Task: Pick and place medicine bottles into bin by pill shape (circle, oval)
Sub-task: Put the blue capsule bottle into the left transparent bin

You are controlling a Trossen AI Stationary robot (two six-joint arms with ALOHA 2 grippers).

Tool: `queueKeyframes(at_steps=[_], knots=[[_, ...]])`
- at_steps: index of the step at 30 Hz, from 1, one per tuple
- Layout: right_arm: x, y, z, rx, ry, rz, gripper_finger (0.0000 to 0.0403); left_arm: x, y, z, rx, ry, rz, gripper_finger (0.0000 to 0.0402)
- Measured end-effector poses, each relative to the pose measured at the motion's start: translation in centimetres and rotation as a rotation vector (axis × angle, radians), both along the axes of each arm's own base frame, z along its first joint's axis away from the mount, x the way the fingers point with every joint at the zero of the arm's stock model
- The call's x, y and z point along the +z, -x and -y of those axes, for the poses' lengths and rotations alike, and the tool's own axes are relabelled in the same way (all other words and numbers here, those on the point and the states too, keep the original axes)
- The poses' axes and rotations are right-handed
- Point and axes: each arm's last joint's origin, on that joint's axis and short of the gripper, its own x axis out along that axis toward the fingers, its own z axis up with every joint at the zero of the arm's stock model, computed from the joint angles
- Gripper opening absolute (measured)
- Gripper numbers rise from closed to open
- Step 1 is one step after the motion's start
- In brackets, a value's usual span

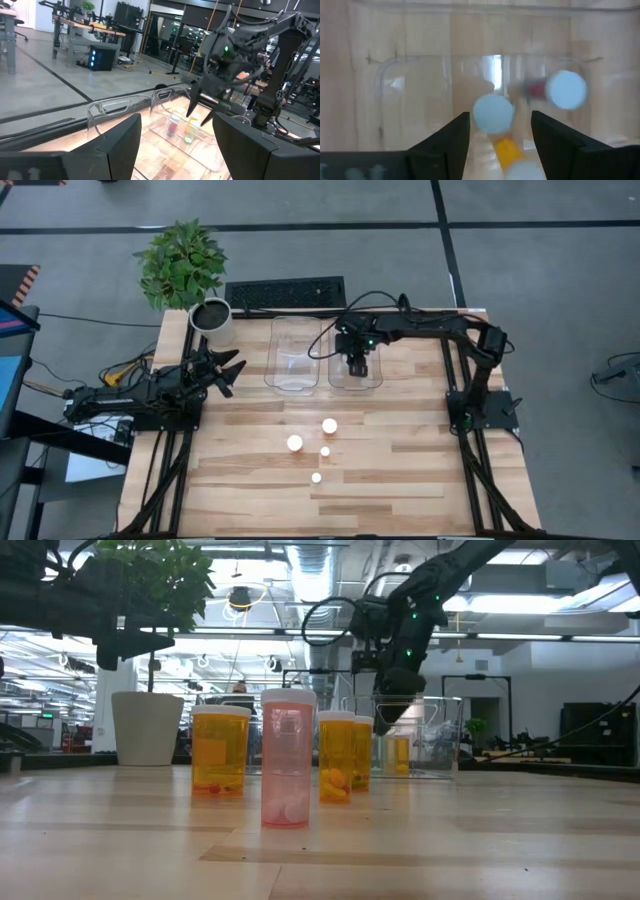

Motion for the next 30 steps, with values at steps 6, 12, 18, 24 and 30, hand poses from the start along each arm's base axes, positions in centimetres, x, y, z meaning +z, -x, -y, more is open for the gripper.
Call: queueKeyframes(at_steps=[6,12,18,24,30], knots=[[3.9,0.2,0.0,-0.012,0.009,0.014,0.0221,0.0,0.0,0.0,-0.001,0.001,0.000,0.0240],[11.1,1.1,-1.7,-0.024,0.017,0.097,0.0221,0.0,0.0,0.0,-0.001,0.001,0.005,0.0240],[17.0,3.0,-7.0,0.018,-0.014,0.206,0.0221,0.1,0.0,0.0,0.000,0.000,0.008,0.0240],[19.0,4.0,-13.4,0.088,-0.102,0.278,0.0221,0.1,0.0,0.0,-0.001,-0.001,0.007,0.0240],[17.6,2.8,-19.5,0.172,-0.137,0.222,0.0221,0.0,0.0,0.0,0.000,0.000,0.006,0.0240]])
